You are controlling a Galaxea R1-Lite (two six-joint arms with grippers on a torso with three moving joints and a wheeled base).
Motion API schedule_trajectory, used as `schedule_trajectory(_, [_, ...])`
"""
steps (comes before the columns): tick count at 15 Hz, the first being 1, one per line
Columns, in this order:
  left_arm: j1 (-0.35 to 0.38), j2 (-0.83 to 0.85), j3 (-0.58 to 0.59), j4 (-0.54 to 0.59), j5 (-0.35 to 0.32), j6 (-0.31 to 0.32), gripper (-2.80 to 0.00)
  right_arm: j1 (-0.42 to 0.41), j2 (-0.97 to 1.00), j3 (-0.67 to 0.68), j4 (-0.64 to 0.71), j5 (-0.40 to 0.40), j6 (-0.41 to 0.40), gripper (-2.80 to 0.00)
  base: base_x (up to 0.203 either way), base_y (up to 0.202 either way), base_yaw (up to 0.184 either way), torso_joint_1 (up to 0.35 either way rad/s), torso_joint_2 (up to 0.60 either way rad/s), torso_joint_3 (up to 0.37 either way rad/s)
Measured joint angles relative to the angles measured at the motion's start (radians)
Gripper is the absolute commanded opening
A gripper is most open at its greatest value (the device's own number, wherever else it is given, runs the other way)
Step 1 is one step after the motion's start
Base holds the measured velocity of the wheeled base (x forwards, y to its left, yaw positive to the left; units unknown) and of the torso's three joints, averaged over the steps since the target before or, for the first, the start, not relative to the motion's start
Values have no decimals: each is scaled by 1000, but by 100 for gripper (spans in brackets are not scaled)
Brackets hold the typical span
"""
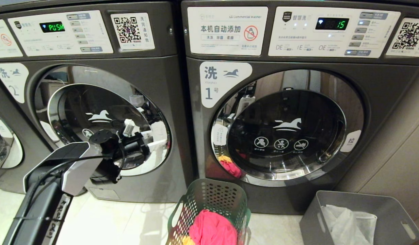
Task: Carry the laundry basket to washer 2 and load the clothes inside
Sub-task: Open the lid of the washing machine
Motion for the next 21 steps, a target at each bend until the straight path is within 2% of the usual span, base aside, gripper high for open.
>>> schedule_trajectory(1, [-1, 6, 0, -47, 1, -41, 0, 0, 0, 0, 0, 0, 0, -280, 0, 0, 0, 0, 0, 0])
schedule_trajectory(3, [-1, 11, 2, -65, 1, -55, 0, 0, 0, 0, 0, 0, 0, -280, 0, 0, 0, 0, 0, 0])
schedule_trajectory(9, [-1, 8, 19, -72, -61, -55, 0, 0, 0, 0, 0, 0, 0, -280, 0, 0, 0, 0, 0, 0])
schedule_trajectory(21, [-1, -52, 210, -79, -87, -57, 0, 0, 0, 0, 0, 0, 0, -280, 0, 0, 0, 0, 0, 0])
